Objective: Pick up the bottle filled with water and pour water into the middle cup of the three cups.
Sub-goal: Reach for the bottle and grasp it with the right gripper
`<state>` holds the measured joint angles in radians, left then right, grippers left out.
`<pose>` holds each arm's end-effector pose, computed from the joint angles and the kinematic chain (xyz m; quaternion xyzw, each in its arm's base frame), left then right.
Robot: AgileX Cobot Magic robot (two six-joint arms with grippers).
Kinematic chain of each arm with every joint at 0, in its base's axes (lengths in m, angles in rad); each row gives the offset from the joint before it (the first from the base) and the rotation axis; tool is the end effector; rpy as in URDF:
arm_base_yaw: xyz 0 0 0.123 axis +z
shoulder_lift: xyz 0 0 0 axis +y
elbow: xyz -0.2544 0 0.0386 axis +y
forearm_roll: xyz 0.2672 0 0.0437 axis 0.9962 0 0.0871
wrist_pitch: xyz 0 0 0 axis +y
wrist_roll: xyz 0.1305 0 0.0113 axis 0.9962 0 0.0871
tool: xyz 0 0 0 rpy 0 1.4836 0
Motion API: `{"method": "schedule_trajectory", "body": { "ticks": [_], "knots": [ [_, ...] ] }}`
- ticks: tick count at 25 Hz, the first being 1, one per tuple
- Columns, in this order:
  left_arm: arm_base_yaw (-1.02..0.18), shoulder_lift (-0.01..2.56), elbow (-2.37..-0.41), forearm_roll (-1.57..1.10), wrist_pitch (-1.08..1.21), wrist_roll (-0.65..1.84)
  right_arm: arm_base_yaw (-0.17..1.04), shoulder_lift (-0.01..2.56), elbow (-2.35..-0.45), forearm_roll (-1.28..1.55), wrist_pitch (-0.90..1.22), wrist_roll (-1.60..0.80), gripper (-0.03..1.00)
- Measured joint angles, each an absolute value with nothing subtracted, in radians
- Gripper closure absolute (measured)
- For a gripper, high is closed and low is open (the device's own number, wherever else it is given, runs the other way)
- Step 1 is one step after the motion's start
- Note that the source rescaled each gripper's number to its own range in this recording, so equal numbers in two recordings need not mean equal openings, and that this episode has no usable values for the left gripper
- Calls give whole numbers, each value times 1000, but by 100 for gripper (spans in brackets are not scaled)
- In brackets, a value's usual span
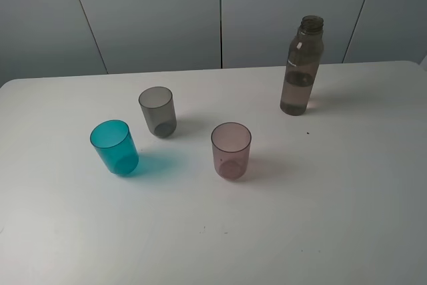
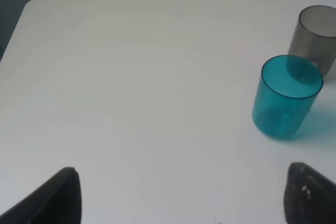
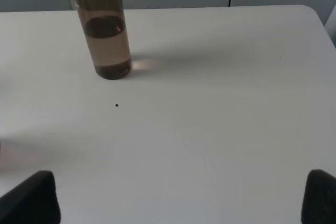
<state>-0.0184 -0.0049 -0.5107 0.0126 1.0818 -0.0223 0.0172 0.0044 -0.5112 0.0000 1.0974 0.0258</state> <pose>0.0725 0.0001 0.2697 -0.0020 0.8546 -0.0043 0.5192 0.0729 0.0013 0.2673 0.0037 0.8609 0.0109 0.5086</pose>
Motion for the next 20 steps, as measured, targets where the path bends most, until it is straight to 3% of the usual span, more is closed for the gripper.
{"method": "schedule_trajectory", "body": {
  "ticks": [8,13,20],
  "knots": [
    [-18,-5,-511,13,1082,-22,17,333,-654,18,1038,26,-3],
    [-18,-5,-511,13,1082,-22,19,616,-810,56,855,-34,-3],
    [-18,-5,-511,13,1082,-22,70,937,-829,142,590,-140,-3]
  ]
}}
